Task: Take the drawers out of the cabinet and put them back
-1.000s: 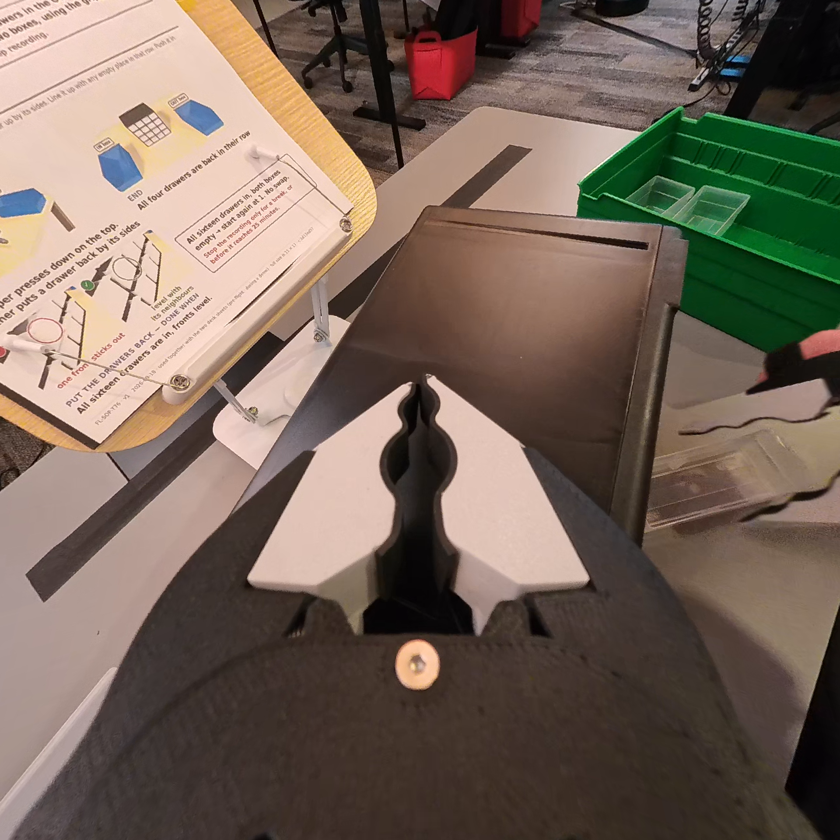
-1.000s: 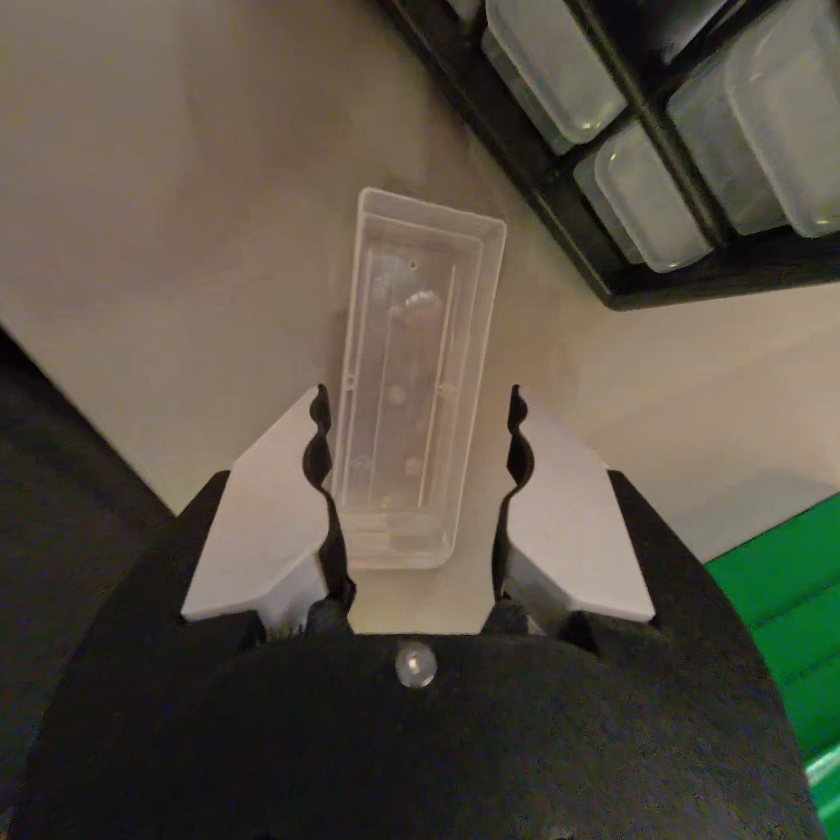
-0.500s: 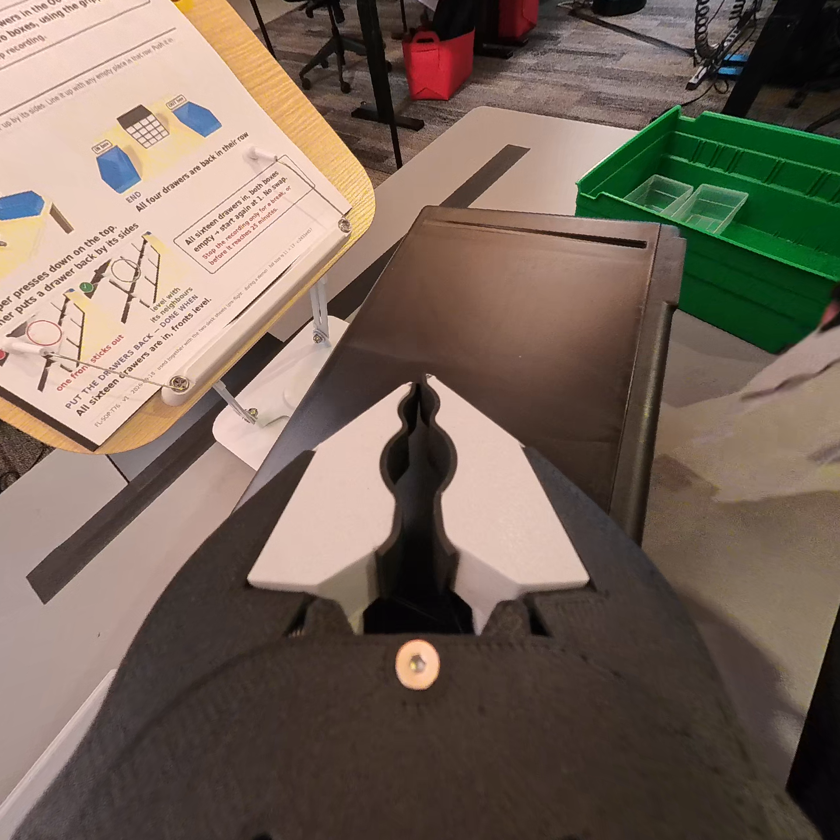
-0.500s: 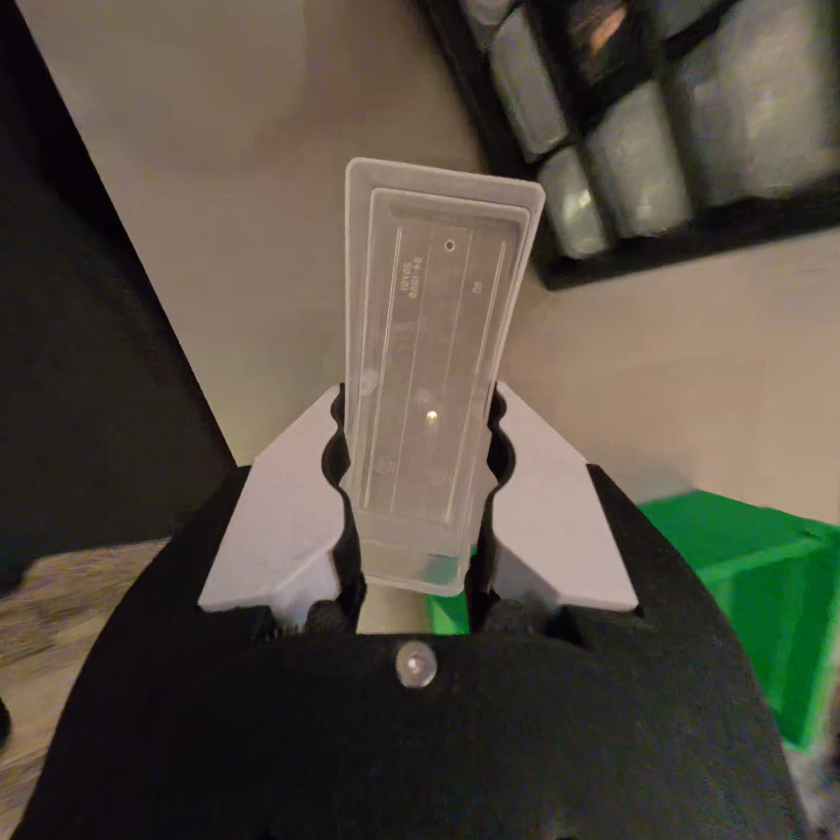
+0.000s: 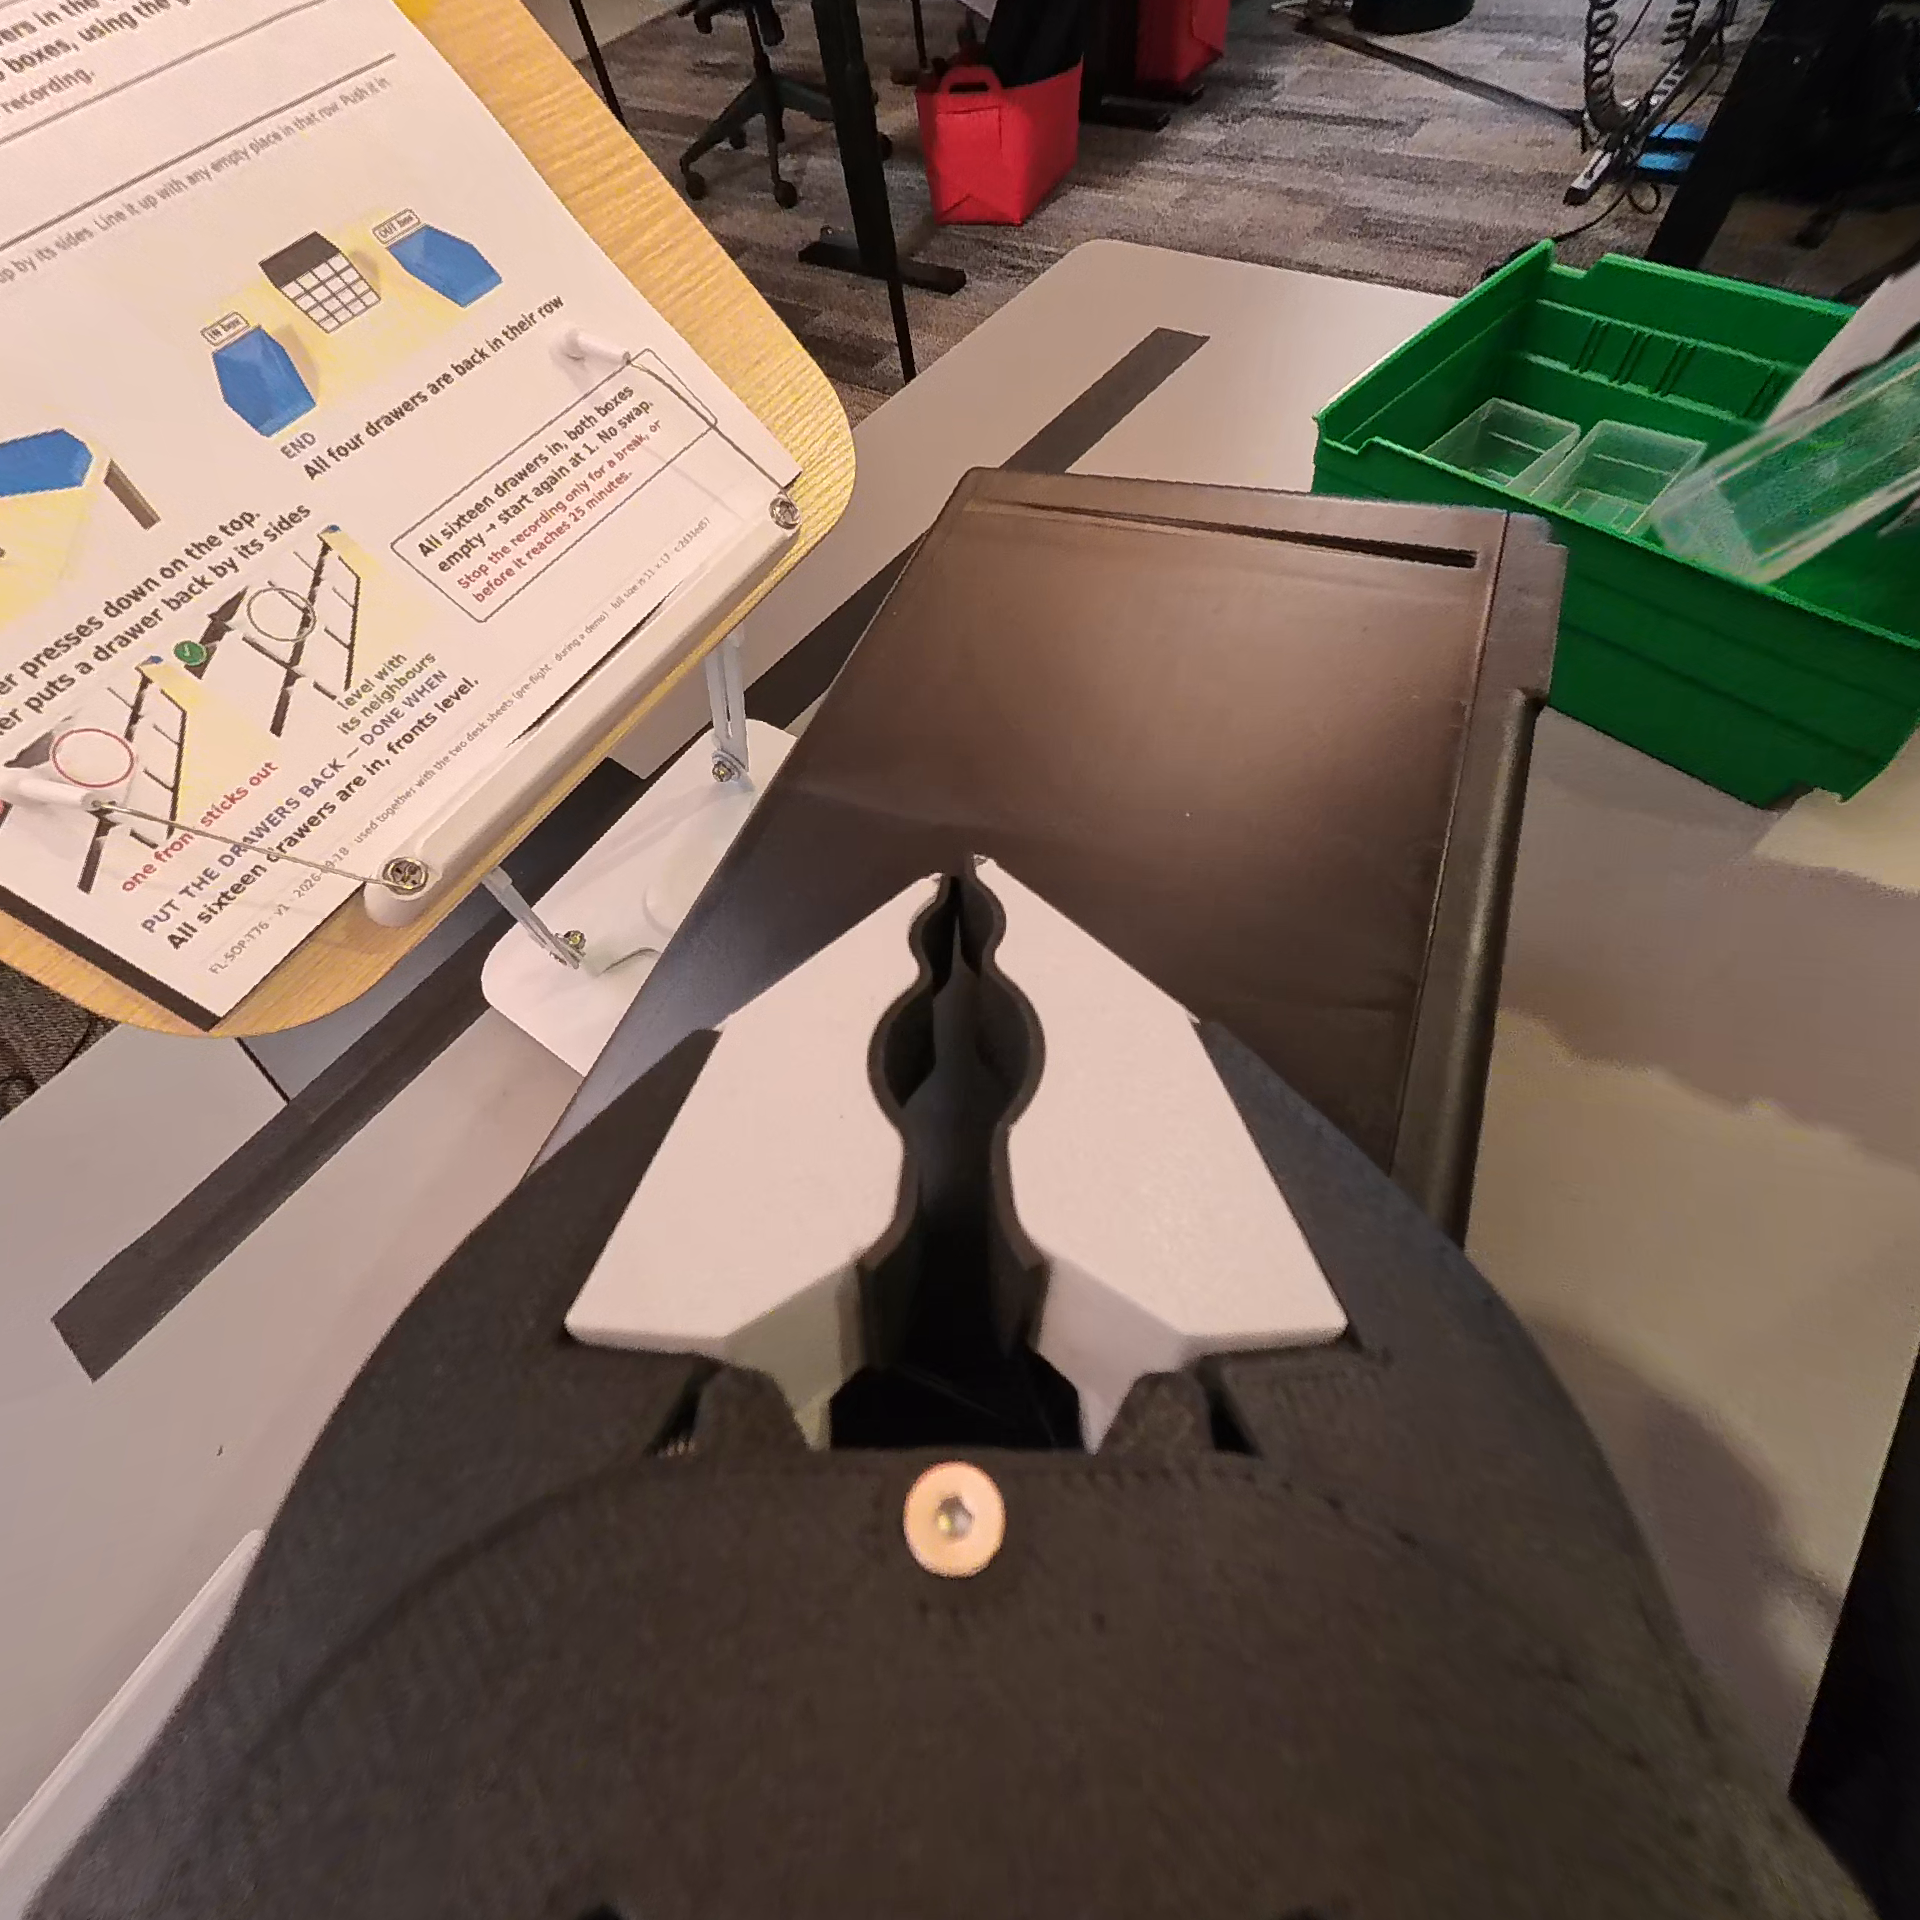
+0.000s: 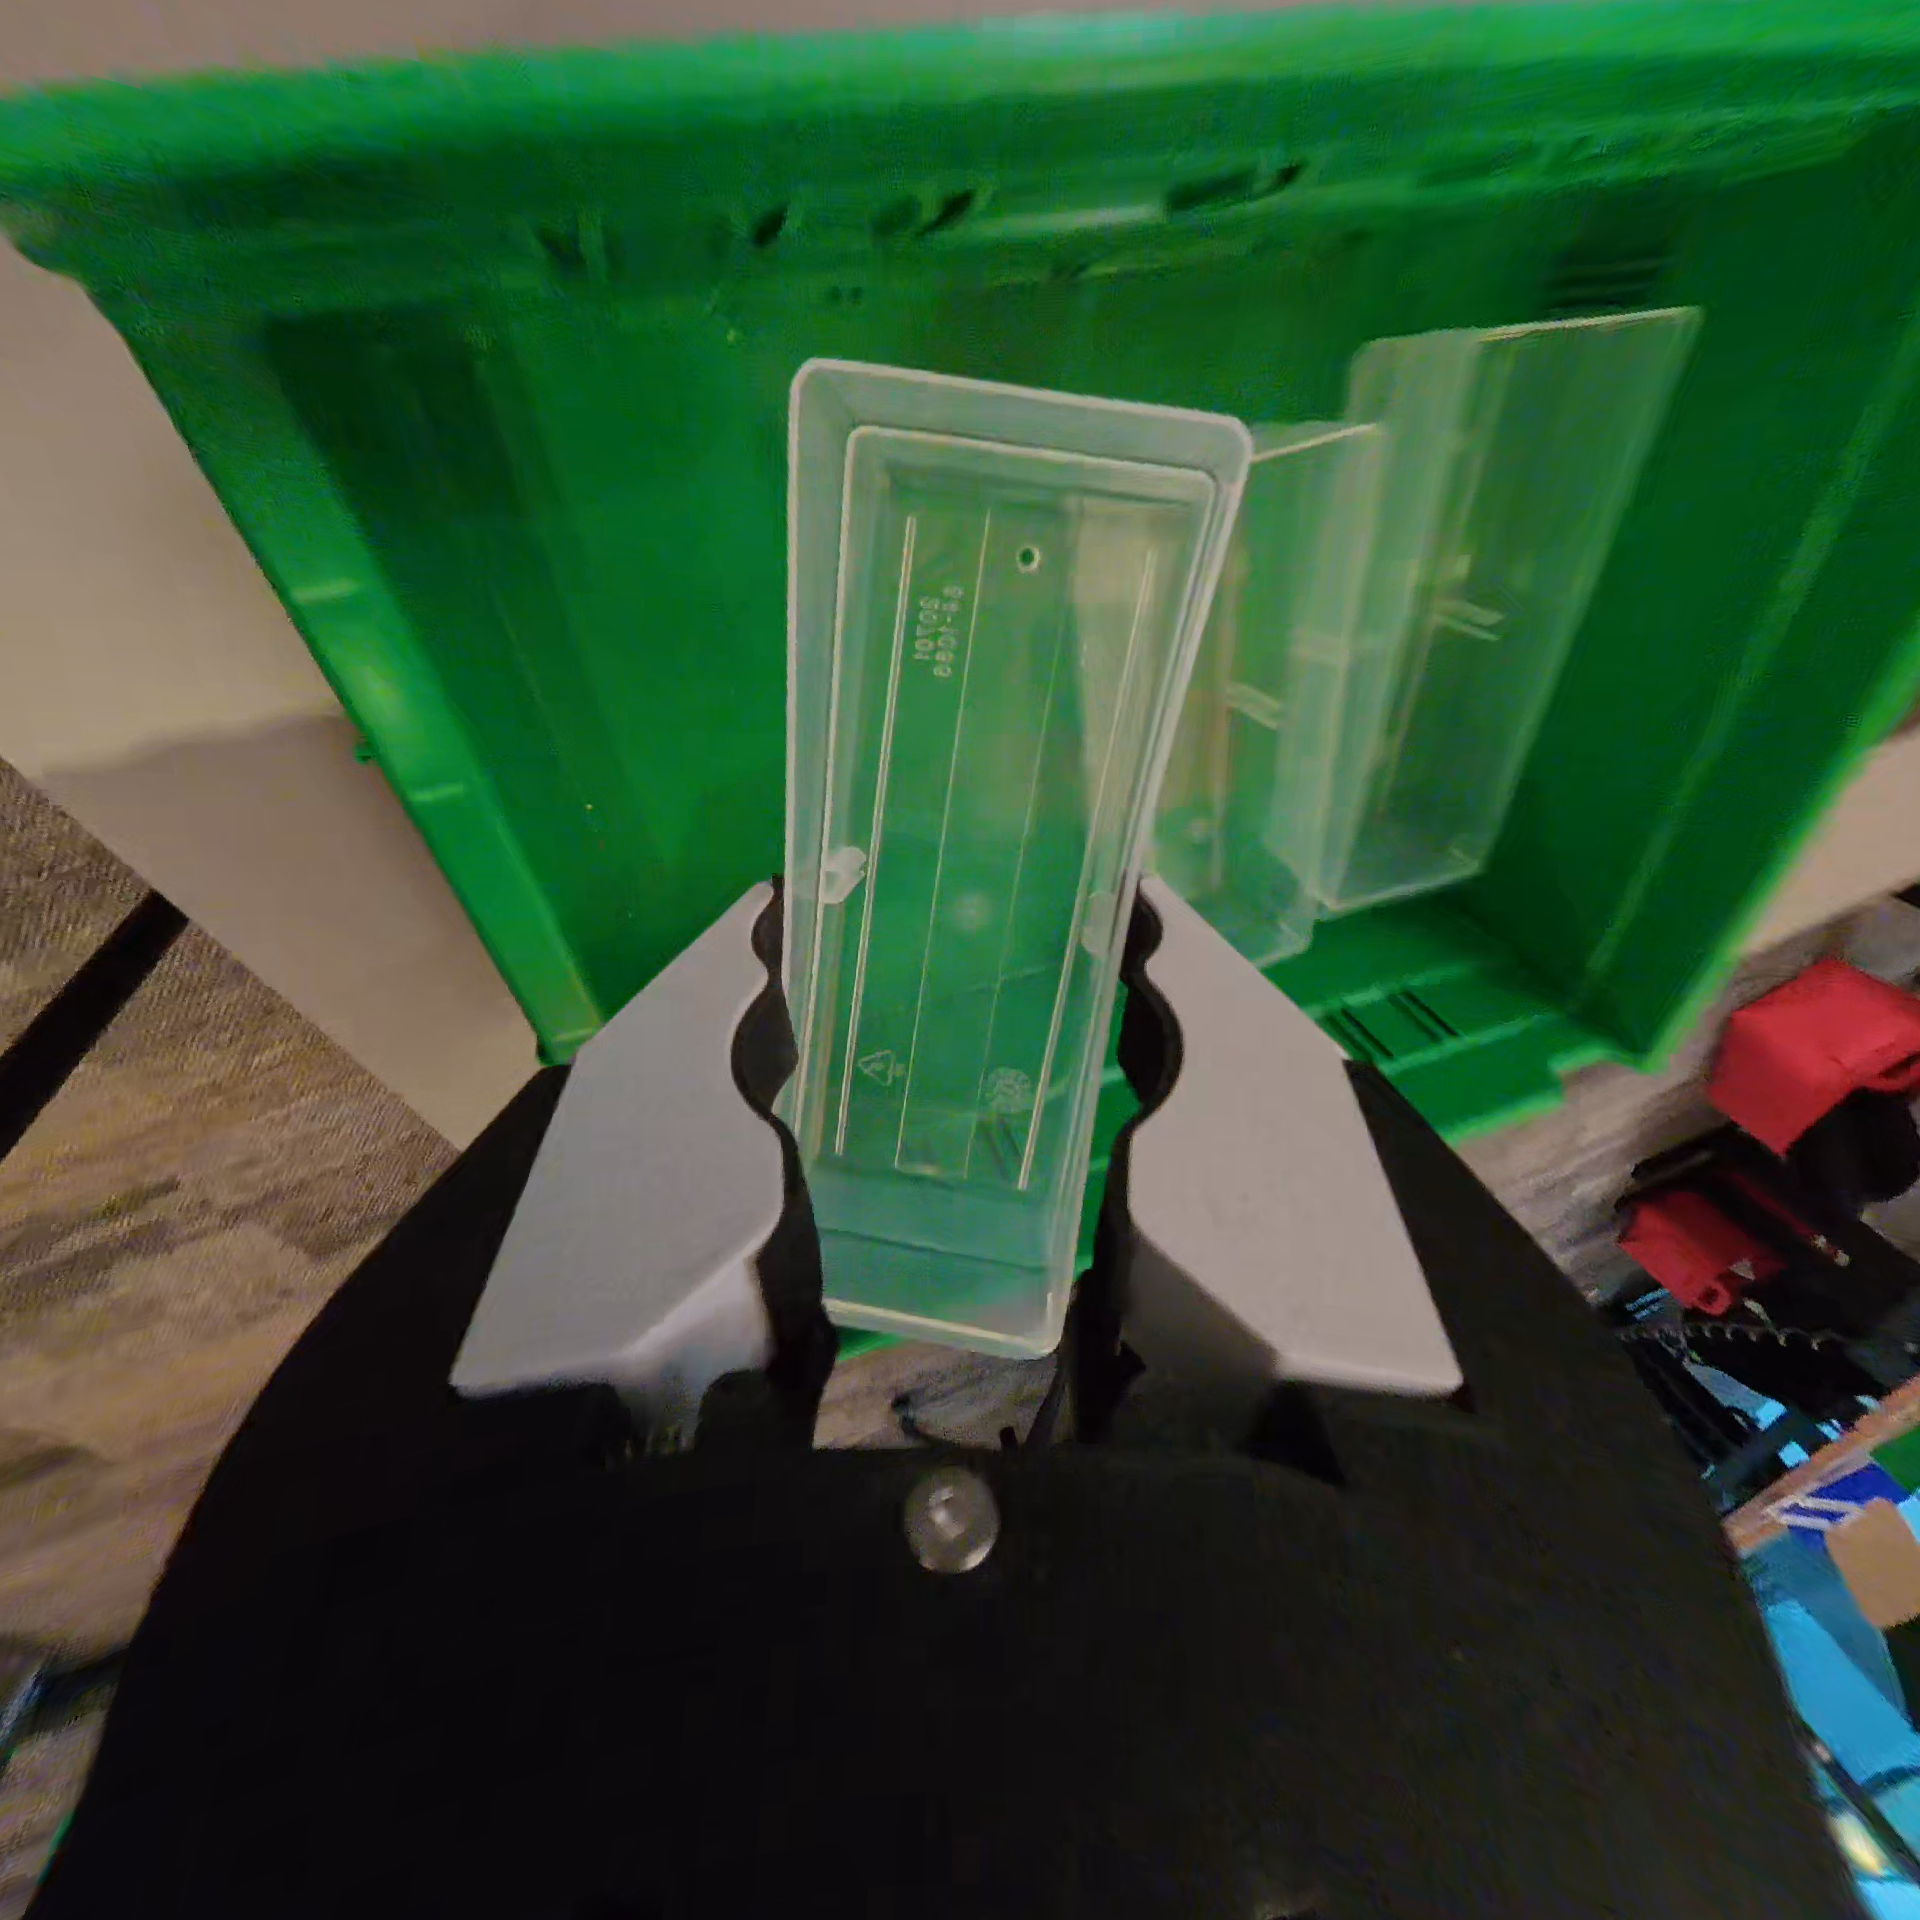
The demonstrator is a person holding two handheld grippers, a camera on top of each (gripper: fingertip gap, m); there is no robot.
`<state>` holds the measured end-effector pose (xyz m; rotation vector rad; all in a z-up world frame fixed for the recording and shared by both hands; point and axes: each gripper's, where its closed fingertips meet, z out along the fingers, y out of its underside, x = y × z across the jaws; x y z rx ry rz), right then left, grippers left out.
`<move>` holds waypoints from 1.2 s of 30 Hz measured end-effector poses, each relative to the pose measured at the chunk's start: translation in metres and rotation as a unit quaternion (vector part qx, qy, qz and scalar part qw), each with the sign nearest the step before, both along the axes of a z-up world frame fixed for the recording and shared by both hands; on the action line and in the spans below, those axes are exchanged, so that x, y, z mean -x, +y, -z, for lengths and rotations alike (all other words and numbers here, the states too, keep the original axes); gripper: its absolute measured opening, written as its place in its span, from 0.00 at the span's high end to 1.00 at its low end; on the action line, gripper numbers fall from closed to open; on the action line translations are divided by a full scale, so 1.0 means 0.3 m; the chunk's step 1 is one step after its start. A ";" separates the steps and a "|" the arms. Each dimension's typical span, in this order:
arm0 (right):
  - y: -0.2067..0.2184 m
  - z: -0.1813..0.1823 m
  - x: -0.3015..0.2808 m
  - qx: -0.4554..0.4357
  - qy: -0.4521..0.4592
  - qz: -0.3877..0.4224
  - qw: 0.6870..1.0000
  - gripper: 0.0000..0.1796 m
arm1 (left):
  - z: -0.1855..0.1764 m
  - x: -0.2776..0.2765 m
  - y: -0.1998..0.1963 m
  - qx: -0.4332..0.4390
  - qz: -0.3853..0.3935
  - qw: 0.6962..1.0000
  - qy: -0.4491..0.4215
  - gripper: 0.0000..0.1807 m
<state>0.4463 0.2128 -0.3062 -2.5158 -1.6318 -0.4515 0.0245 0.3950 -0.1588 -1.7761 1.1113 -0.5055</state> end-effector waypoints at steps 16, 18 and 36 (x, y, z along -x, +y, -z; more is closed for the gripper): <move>0.033 0.104 0.029 -0.031 -0.008 -0.032 0.999 0.82 | 0.000 0.000 -0.001 0.001 0.000 1.000 0.000 1.00; 0.027 0.132 0.049 -0.019 0.000 -0.034 0.999 0.85 | 0.000 0.000 -0.001 0.001 0.000 1.000 0.000 1.00; 0.087 -0.041 0.025 -0.153 0.012 0.070 0.986 0.82 | -0.001 0.000 -0.001 0.001 -0.001 1.000 -0.002 1.00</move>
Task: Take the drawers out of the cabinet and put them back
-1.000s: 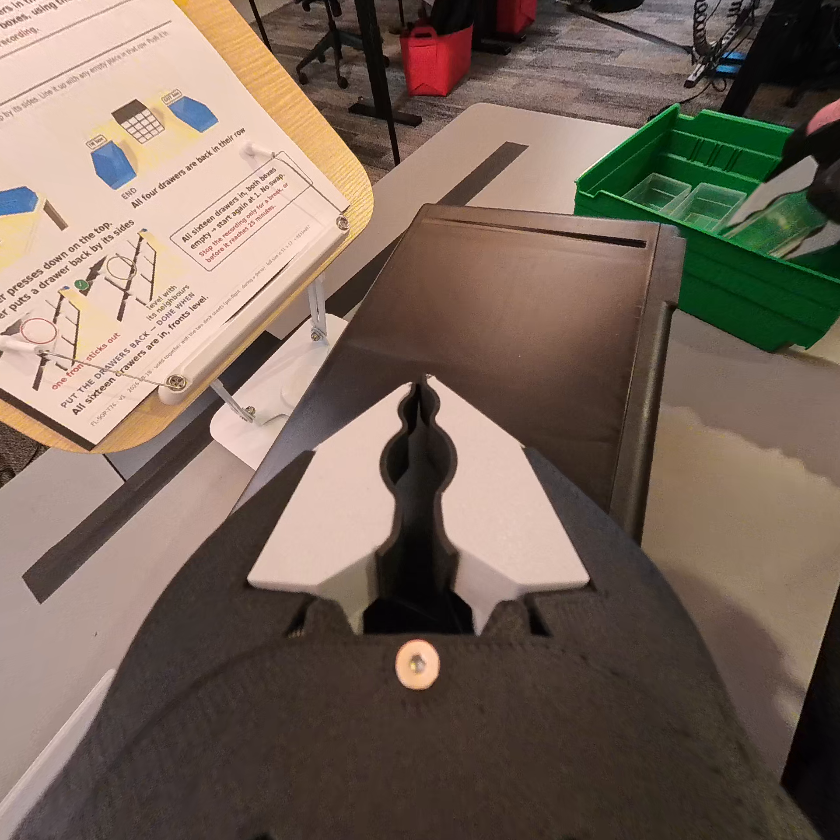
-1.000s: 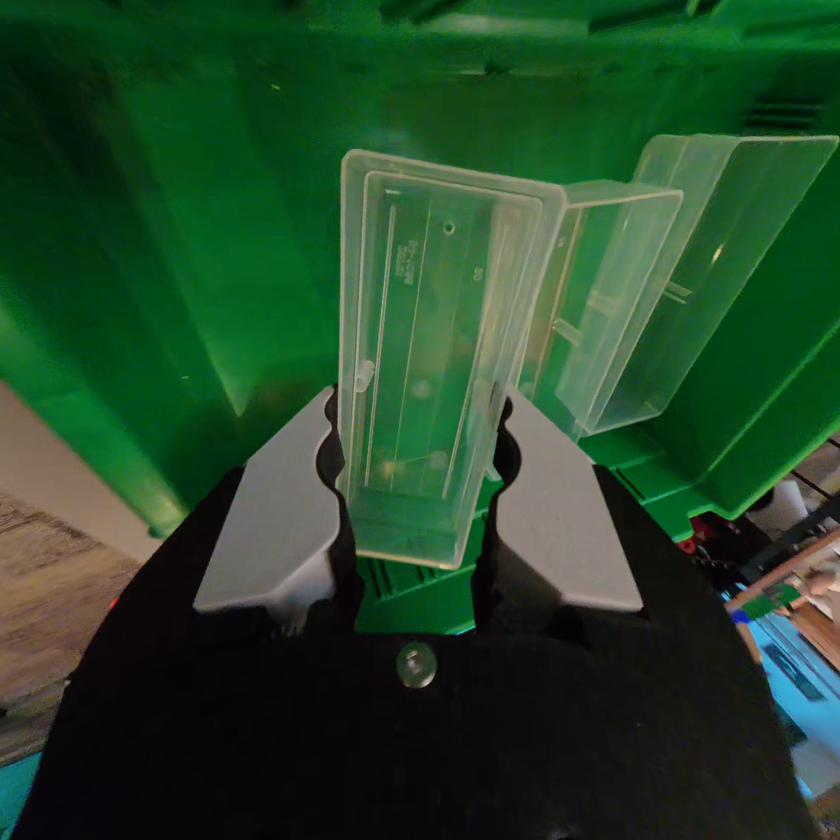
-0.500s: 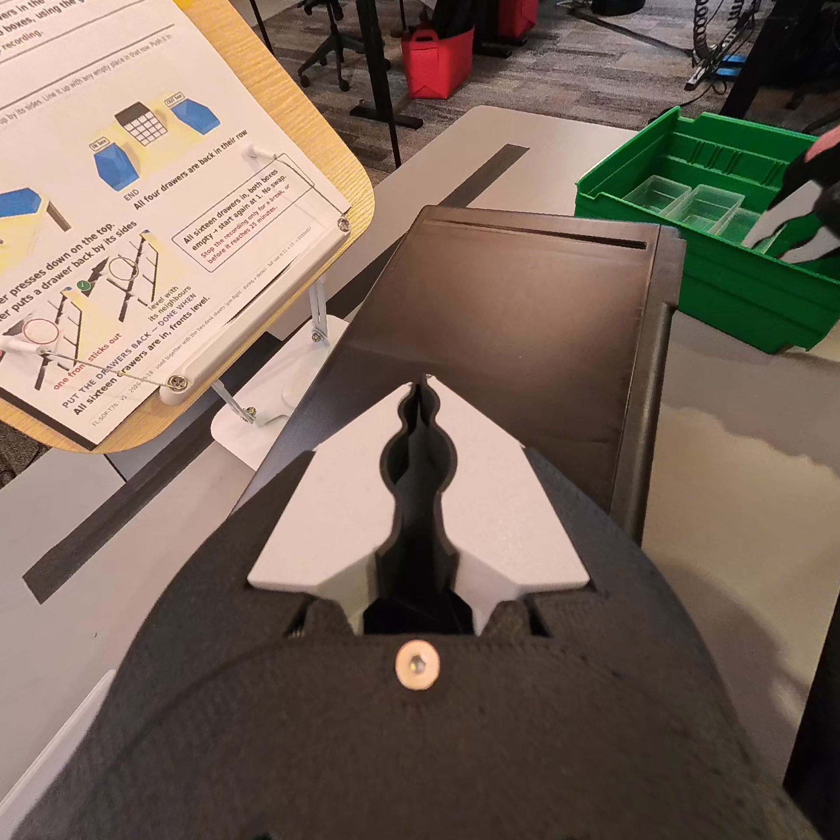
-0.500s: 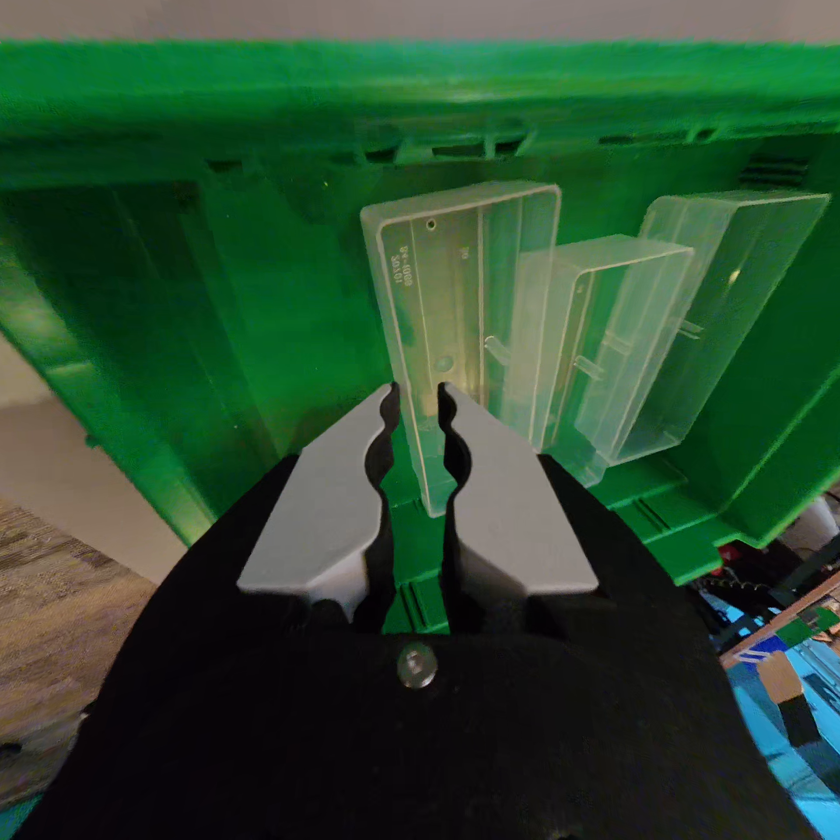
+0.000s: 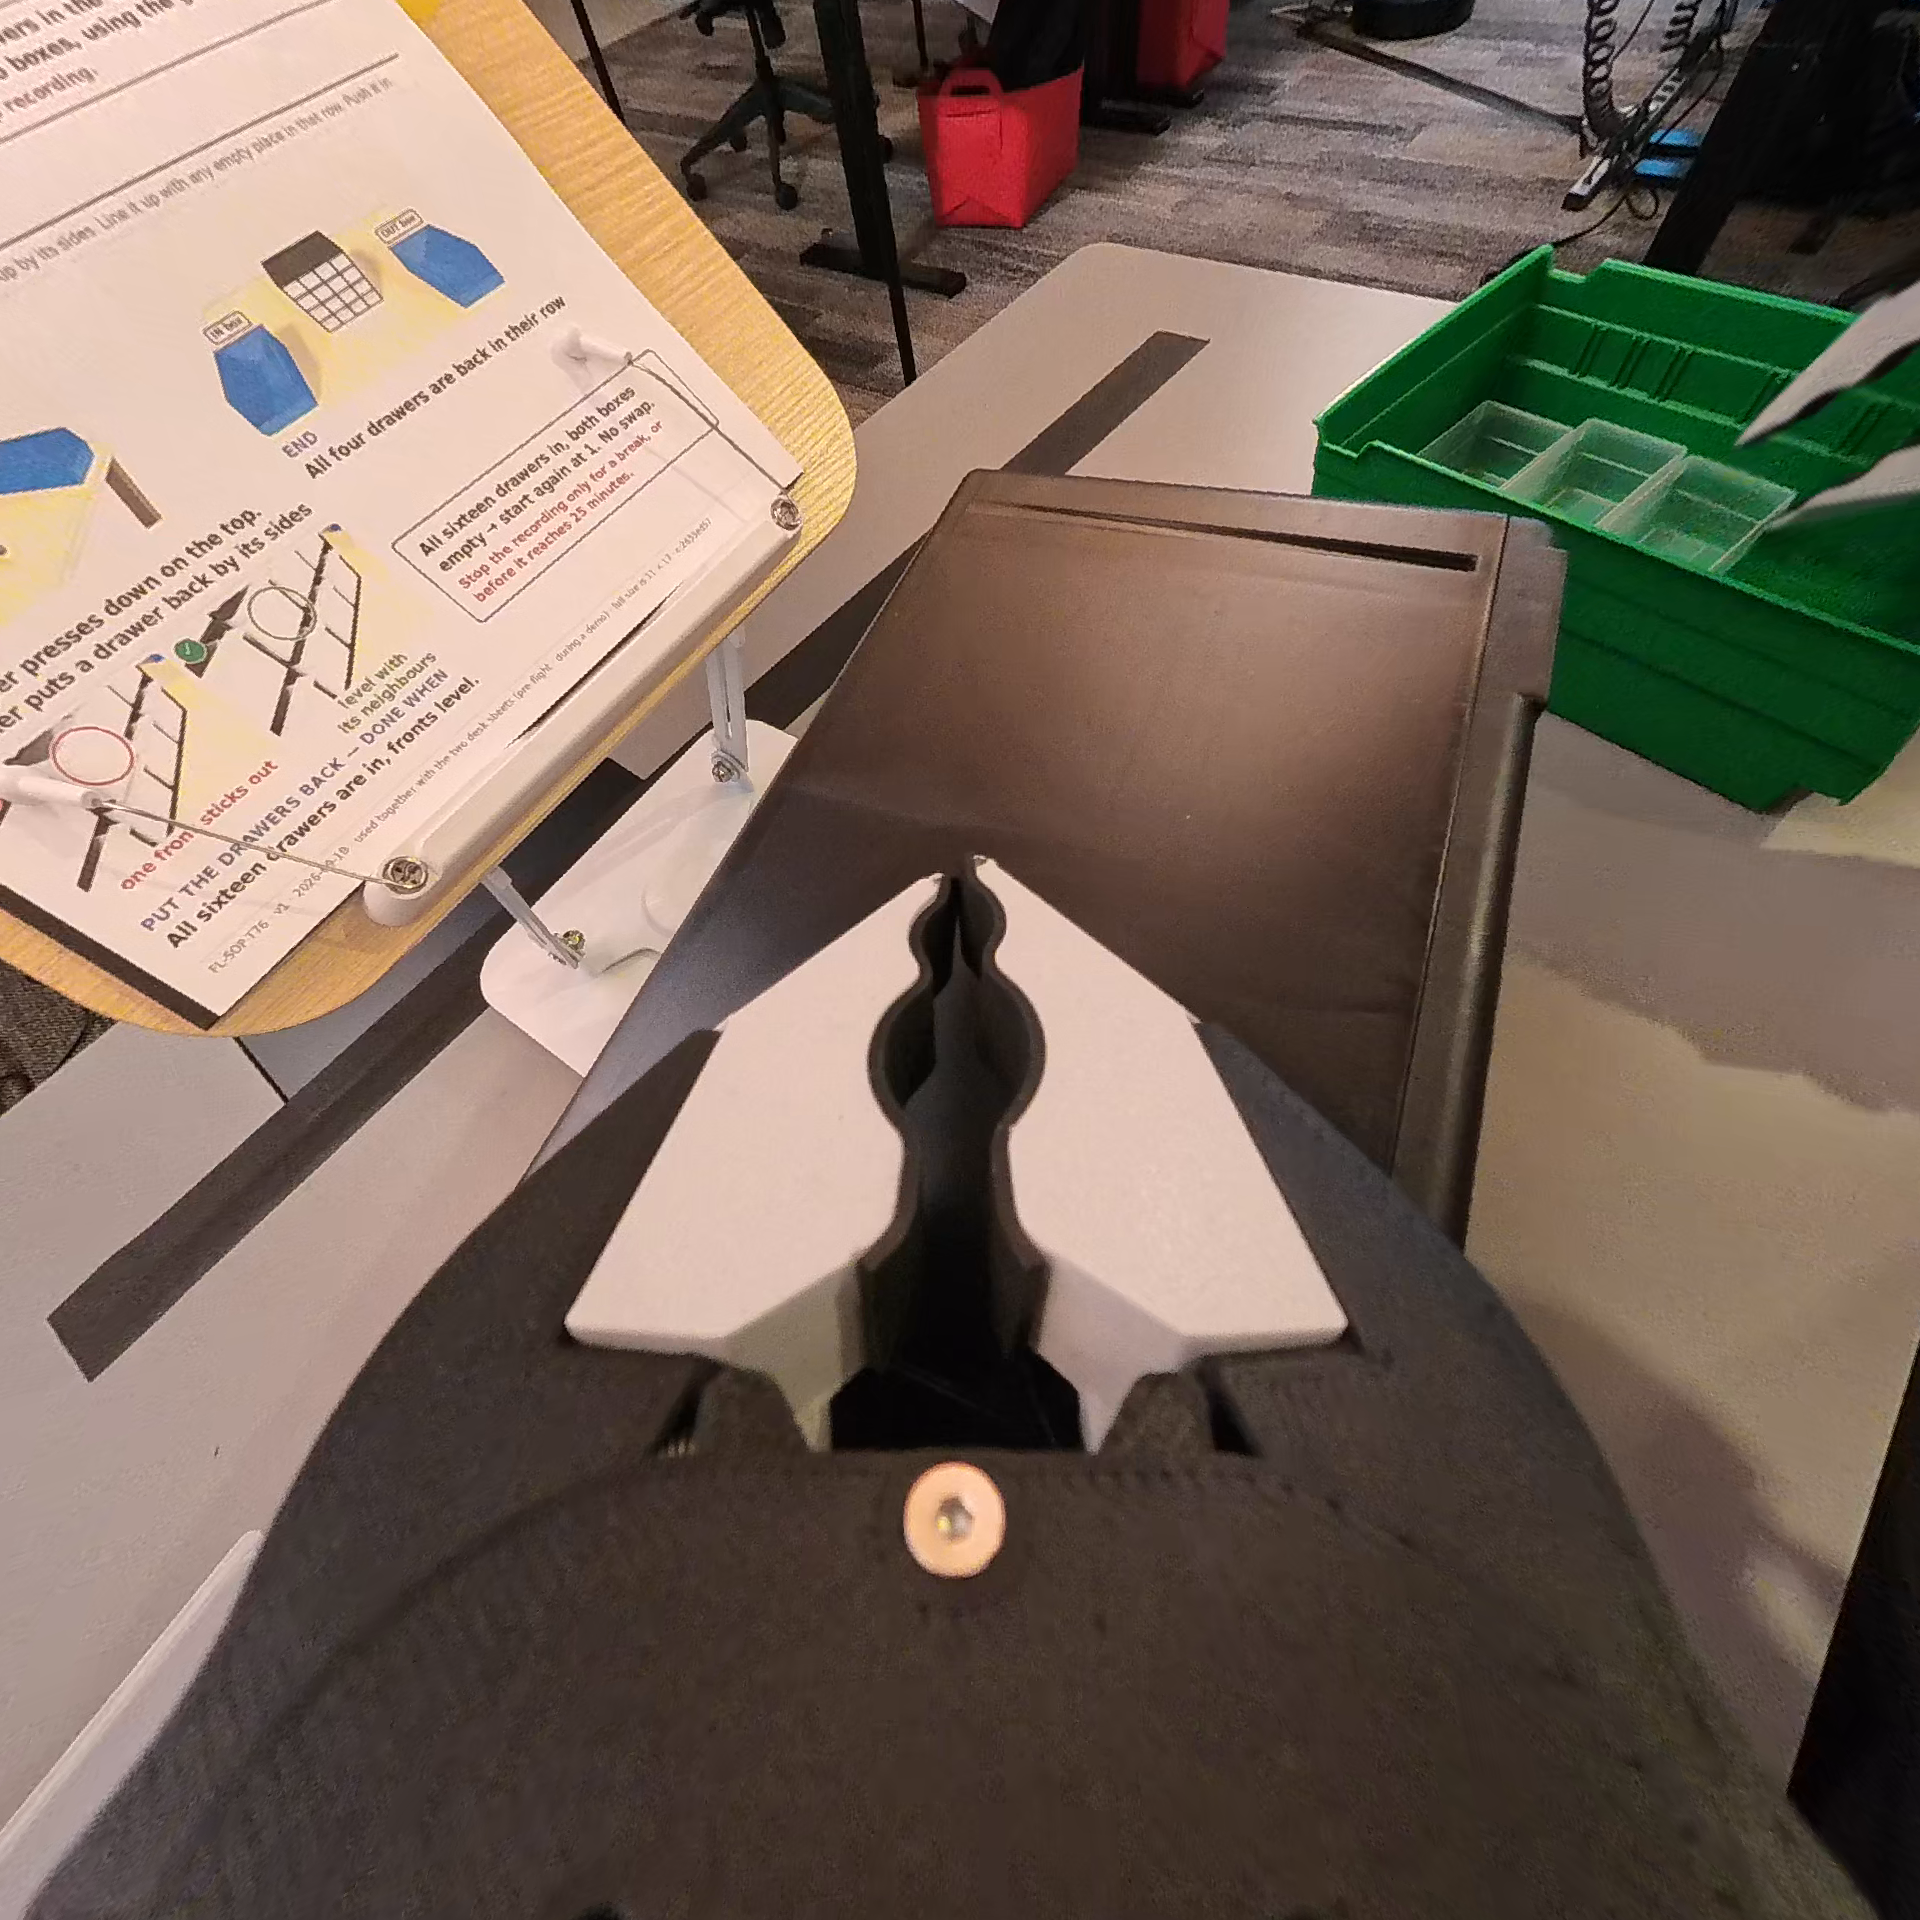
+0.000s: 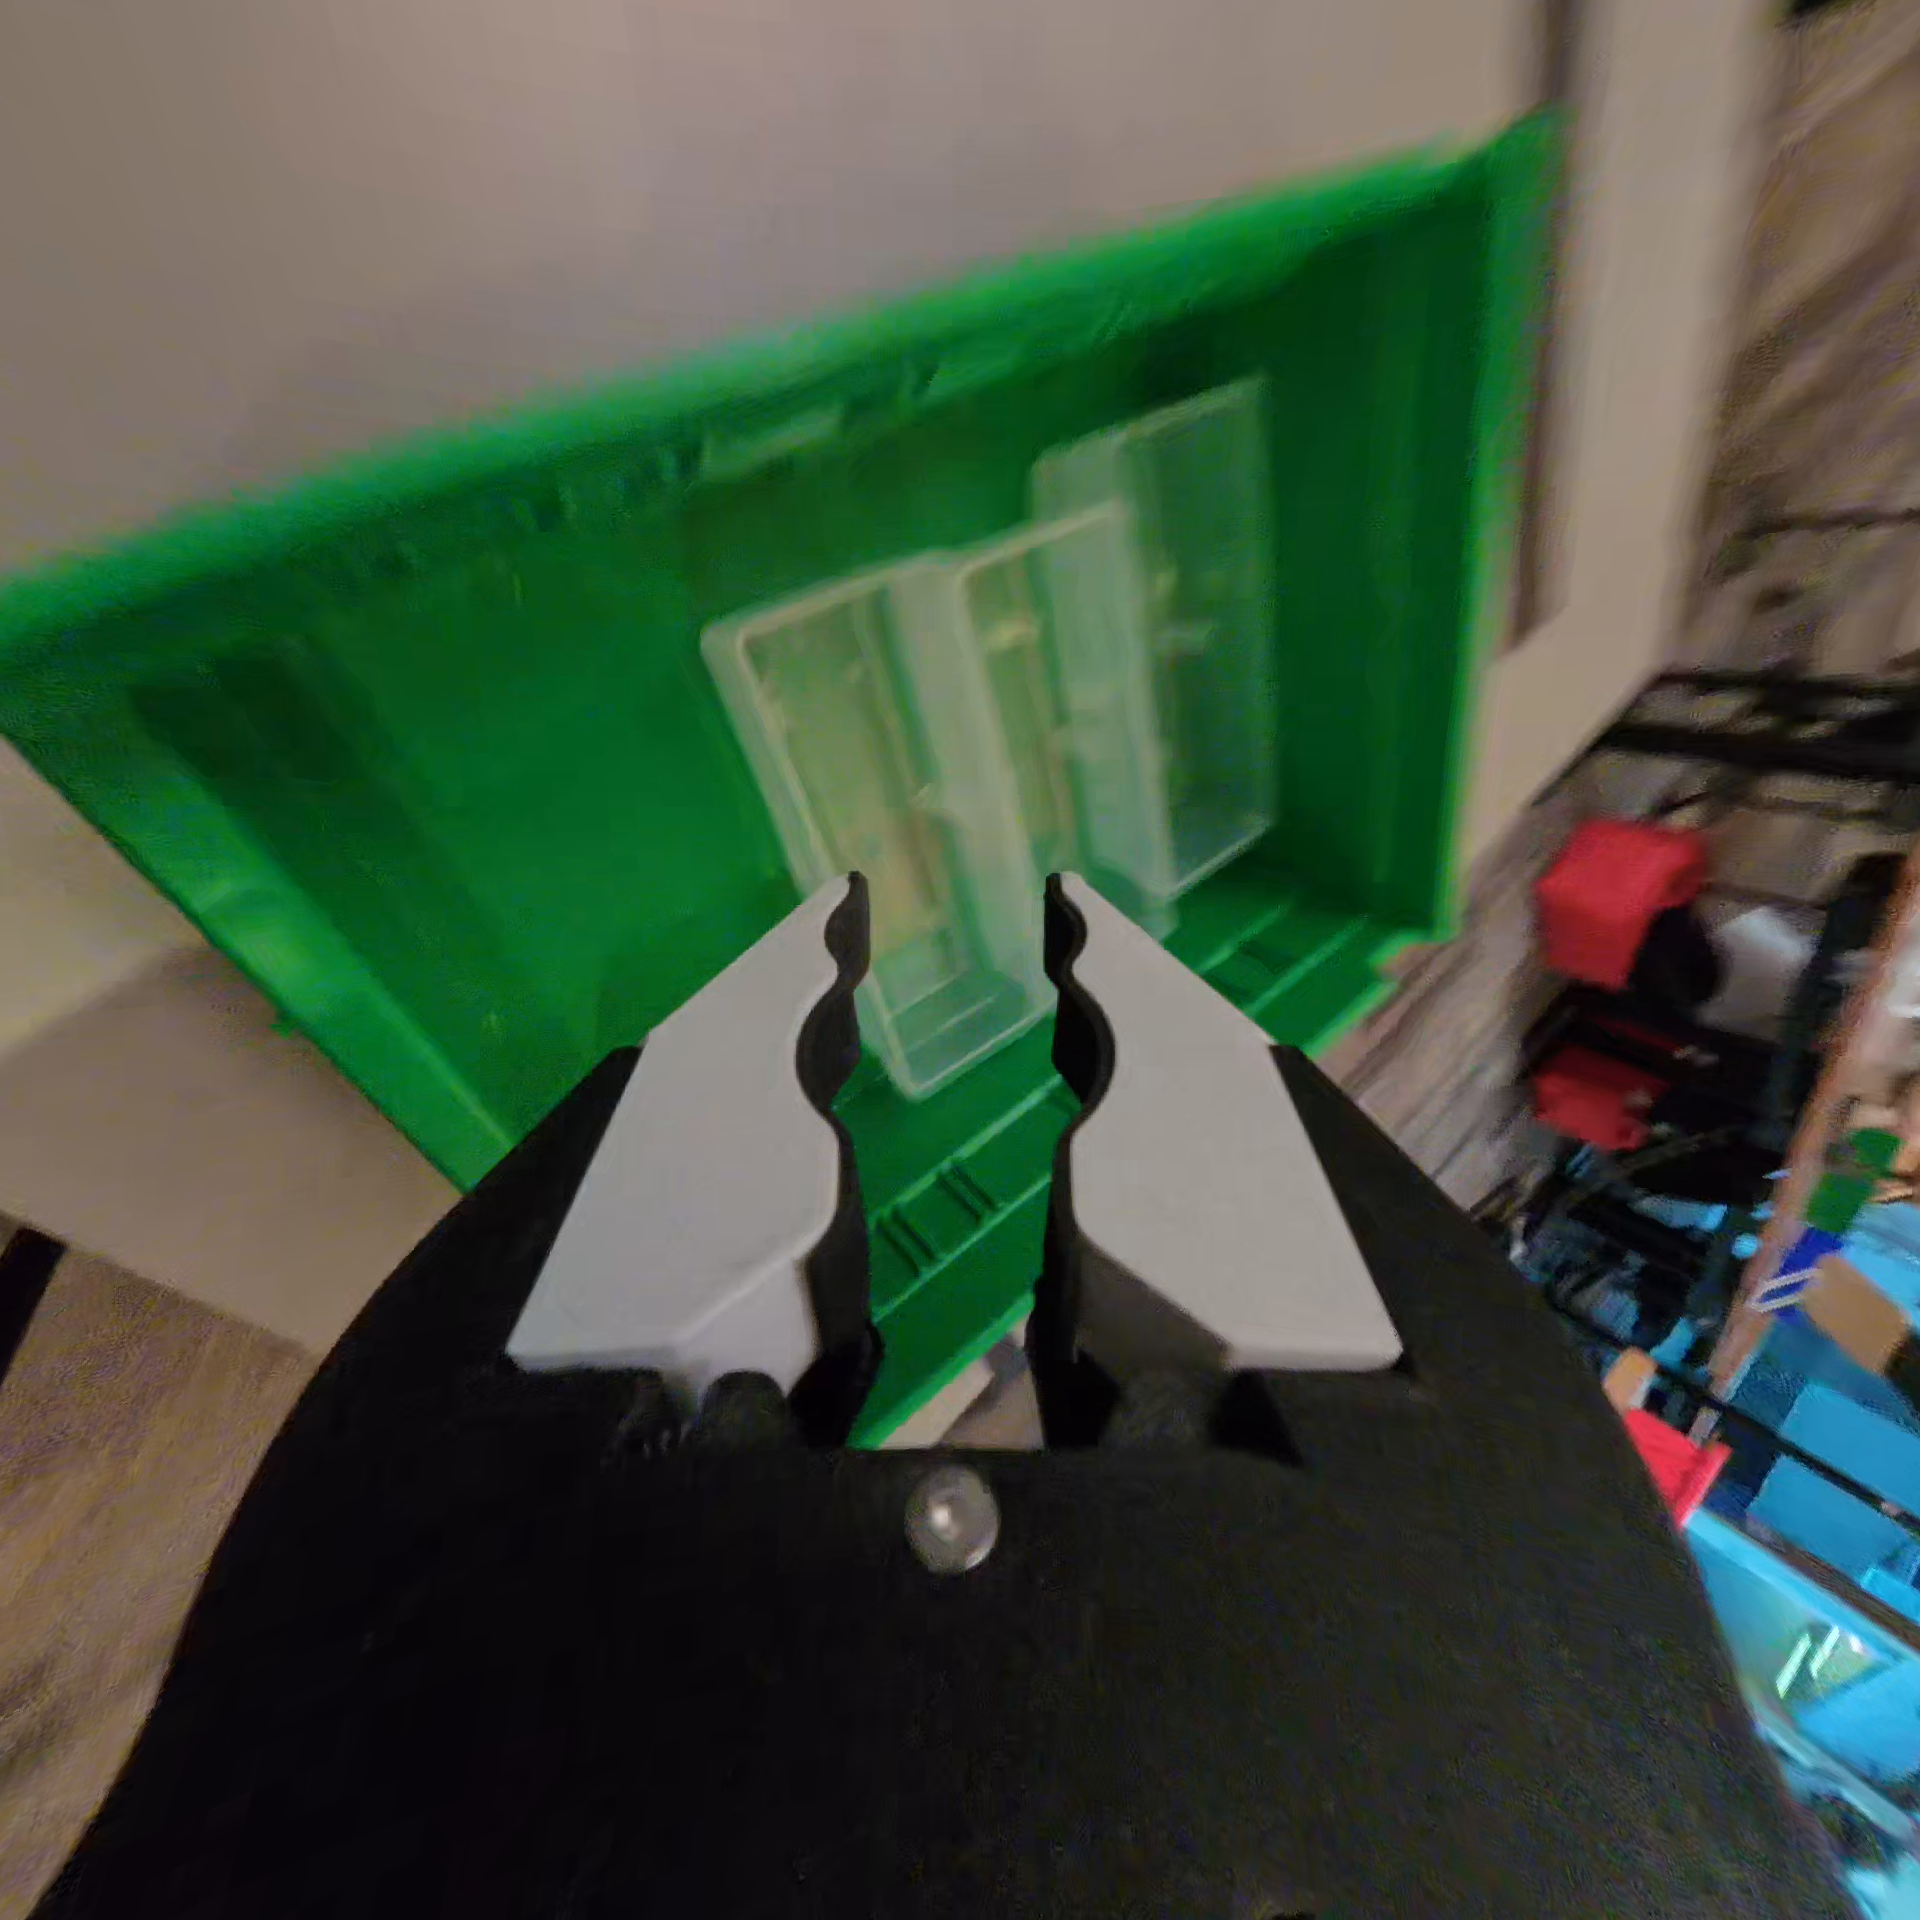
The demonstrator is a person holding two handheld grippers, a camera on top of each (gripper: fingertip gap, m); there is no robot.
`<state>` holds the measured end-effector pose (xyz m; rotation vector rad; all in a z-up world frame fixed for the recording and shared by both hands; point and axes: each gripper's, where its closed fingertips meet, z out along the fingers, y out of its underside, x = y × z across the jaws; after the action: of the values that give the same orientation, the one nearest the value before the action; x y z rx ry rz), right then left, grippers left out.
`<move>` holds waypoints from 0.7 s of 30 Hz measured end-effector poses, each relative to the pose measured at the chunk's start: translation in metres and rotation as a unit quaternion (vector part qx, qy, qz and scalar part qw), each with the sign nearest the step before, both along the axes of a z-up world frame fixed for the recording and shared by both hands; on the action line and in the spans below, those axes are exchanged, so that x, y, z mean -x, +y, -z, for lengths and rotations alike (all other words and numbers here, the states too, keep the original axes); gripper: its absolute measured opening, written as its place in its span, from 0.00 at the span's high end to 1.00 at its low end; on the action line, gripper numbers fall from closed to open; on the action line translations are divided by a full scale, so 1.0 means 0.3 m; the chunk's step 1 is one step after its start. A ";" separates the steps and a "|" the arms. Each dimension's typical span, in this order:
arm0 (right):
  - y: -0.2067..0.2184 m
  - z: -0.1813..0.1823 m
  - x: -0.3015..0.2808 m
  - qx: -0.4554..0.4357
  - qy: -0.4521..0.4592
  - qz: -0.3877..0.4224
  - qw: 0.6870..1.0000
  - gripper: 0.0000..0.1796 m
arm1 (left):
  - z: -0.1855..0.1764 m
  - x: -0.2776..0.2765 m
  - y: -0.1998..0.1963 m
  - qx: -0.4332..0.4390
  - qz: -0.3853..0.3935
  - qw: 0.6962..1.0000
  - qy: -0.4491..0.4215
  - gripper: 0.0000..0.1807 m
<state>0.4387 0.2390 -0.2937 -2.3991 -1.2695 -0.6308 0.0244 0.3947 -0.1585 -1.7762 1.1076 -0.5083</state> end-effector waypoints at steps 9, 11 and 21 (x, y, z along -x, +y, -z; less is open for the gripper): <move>0.013 -0.195 0.780 -0.300 0.018 -0.269 0.915 0.87 | 0.001 0.000 0.000 0.001 -0.001 1.000 0.000 1.00; 0.040 -0.114 0.913 -0.326 0.004 -0.299 0.897 0.87 | 0.001 0.000 0.000 0.002 -0.001 1.000 0.000 1.00; 0.269 0.118 0.993 -0.363 -0.043 -0.303 0.880 0.84 | 0.001 -0.001 -0.001 0.003 0.000 1.000 0.000 1.00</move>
<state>0.1408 0.3197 -0.3290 -1.2907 -1.3912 -0.8225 0.0245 0.3943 -0.1589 -1.7804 1.1079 -0.5124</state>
